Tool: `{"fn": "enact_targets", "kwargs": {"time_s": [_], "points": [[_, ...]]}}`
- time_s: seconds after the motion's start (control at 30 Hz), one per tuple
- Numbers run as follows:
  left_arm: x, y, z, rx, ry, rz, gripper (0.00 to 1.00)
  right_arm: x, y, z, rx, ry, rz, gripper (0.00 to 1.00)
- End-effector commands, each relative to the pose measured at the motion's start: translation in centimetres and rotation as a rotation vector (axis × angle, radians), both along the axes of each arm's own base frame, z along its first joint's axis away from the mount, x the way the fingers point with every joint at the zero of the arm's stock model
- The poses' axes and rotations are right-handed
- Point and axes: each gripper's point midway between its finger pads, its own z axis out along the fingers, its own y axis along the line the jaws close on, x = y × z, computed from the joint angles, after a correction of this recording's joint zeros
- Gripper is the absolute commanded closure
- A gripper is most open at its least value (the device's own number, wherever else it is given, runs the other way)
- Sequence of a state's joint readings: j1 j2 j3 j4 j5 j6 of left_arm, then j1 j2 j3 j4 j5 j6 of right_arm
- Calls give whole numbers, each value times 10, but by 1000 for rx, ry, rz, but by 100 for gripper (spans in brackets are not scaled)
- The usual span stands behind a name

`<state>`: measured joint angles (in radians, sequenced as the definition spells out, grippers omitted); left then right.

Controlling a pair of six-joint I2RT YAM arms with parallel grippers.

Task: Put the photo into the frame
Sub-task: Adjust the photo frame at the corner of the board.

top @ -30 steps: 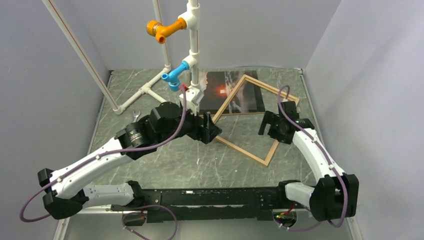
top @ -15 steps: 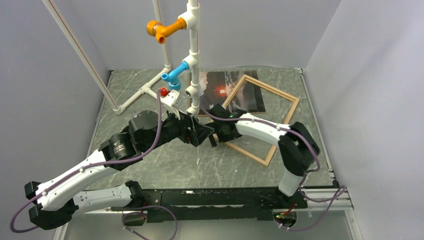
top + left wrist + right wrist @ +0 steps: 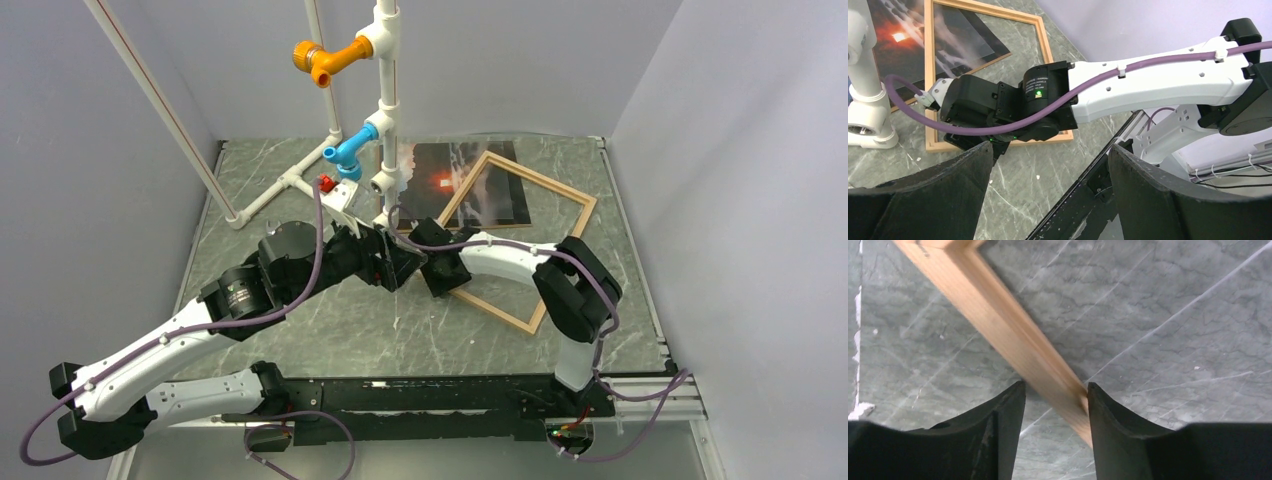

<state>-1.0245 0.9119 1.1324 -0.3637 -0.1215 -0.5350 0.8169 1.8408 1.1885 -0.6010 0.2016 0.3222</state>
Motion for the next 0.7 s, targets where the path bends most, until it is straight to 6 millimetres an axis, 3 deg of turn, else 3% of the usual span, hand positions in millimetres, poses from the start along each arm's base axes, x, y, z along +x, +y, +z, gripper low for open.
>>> {"fn": "enact_targets", "kwargs": {"time_s": [0.0, 0.17, 0.27, 0.33, 0.4, 0.47, 0.57, 0.67], "points": [[4, 1, 4, -10, -16, 19, 12, -10, 1, 2, 58, 2, 48, 53], [7, 4, 0, 11, -13, 38, 12, -26, -21, 4, 20, 9, 34, 96], [7, 5, -3, 16, -11, 46, 12, -35, -42, 15, -1, -24, -29, 99], [8, 7, -3, 21, -12, 52, 12, -42, -56, 21, -13, -36, -85, 93], [10, 11, -4, 25, -8, 76, 12, -48, -72, 25, -51, -47, -160, 78], [10, 14, -5, 16, -12, 86, 12, -56, -83, 27, -59, -47, -222, 56], [10, 17, -1, -12, -25, 93, 12, -62, -82, 30, 0, -54, -254, 35], [9, 20, 0, -25, -28, 100, 12, -56, -77, 39, 47, -89, -266, 22]]}}
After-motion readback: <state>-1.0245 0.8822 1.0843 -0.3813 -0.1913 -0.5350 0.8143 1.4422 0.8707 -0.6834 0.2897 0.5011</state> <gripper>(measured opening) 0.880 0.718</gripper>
